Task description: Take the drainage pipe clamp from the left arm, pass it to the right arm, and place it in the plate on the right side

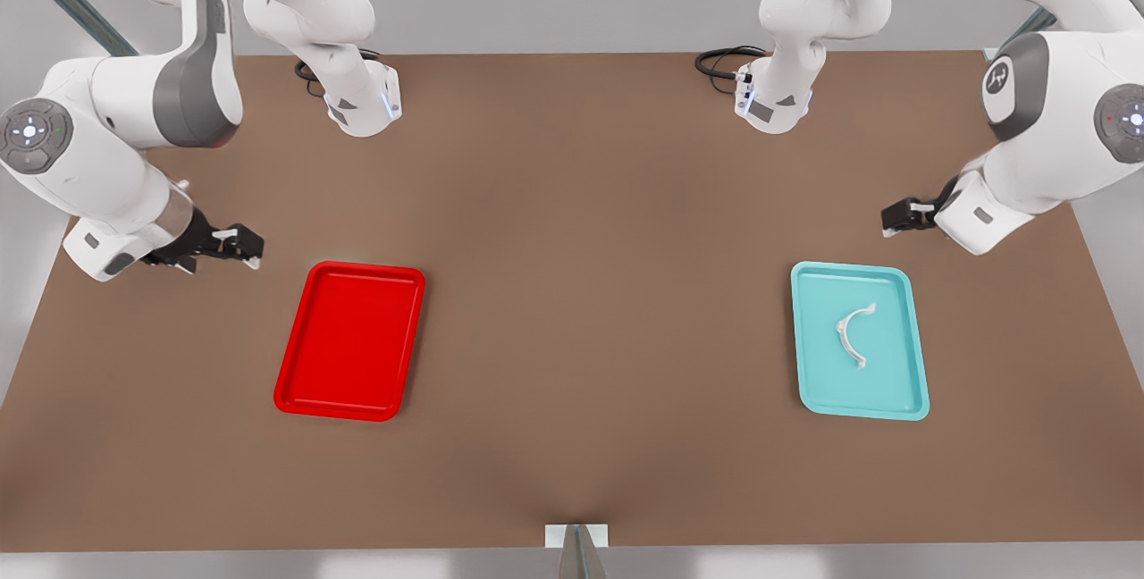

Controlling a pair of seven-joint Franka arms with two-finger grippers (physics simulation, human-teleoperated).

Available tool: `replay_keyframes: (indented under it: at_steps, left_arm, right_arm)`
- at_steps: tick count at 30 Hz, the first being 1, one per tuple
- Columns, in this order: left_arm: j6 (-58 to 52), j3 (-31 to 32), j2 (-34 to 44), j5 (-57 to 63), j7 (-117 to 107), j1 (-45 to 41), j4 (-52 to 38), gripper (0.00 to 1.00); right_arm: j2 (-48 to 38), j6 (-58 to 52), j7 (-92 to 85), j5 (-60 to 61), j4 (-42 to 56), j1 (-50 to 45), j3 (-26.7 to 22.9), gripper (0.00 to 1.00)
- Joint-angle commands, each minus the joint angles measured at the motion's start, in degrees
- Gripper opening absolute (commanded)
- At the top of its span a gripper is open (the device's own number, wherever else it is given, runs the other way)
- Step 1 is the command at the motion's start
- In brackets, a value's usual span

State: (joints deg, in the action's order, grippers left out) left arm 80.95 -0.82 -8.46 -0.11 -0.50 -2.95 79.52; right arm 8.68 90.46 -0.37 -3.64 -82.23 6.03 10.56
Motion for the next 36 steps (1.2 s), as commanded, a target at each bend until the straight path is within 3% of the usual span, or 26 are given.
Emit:
replay_keyframes:
  at_steps: [1, 4, 7, 11, 18, 21, 30, 31, 34, 36]
  left_arm:
    - [4.39, 0.03, -0.24, 1.26, 6.22, 0.31, 0.02, 1.00]
    - [6.49, 0.20, -8.39, 1.78, -4.56, 0.40, -2.34, 1.00]
    - [24.23, 0.03, -17.63, -0.86, -35.86, 0.58, -2.18, 1.00]
    - [34.28, -0.06, -24.84, -0.85, -40.19, 1.81, -1.65, 1.00]
    - [39.72, -0.06, -23.53, -1.12, -36.15, 4.44, 11.00, 1.00]
    - [47.63, -0.06, -21.24, -1.12, -35.97, 4.53, 18.65, 1.00]
    - [54.23, 0.03, -22.12, -1.12, -32.81, 7.26, 24.98, 0.96]
    - [55.28, -0.06, -22.39, -1.12, -32.81, 7.26, 25.77, 0.95]
    - [55.81, -0.06, -22.91, -1.12, -32.37, 7.26, 26.65, 0.67]
    - [56.16, -0.06, -23.62, -1.12, -32.37, 7.34, 26.65, 0.66]
  right_arm:
    - [-0.06, 0.77, -2.00, -0.05, 0.05, -0.14, -0.01, 1.00]
    - [-0.06, 0.77, -1.56, 0.03, 0.05, -0.14, -0.01, 1.00]
    - [-0.06, 0.86, -1.39, -0.05, 0.05, -0.22, 0.08, 1.00]
    - [-0.06, 0.86, -1.30, -0.05, 0.05, -0.22, 0.16, 1.00]
    - [-0.06, 0.86, -1.65, -0.05, 0.05, -0.14, 0.08, 1.00]
    - [-0.06, 0.86, -1.83, -0.05, 0.05, -0.05, 0.08, 1.00]
    - [-0.06, 0.86, -1.83, -0.05, 0.05, -0.22, 0.16, 1.00]
    - [-0.06, 0.86, -1.83, -0.05, 0.05, -0.22, 0.16, 1.00]
    - [-0.06, 0.86, -2.00, -0.05, 0.05, -0.22, 0.16, 1.00]
    - [-0.06, 0.86, -1.83, -0.05, 0.05, -0.22, 0.16, 1.00]
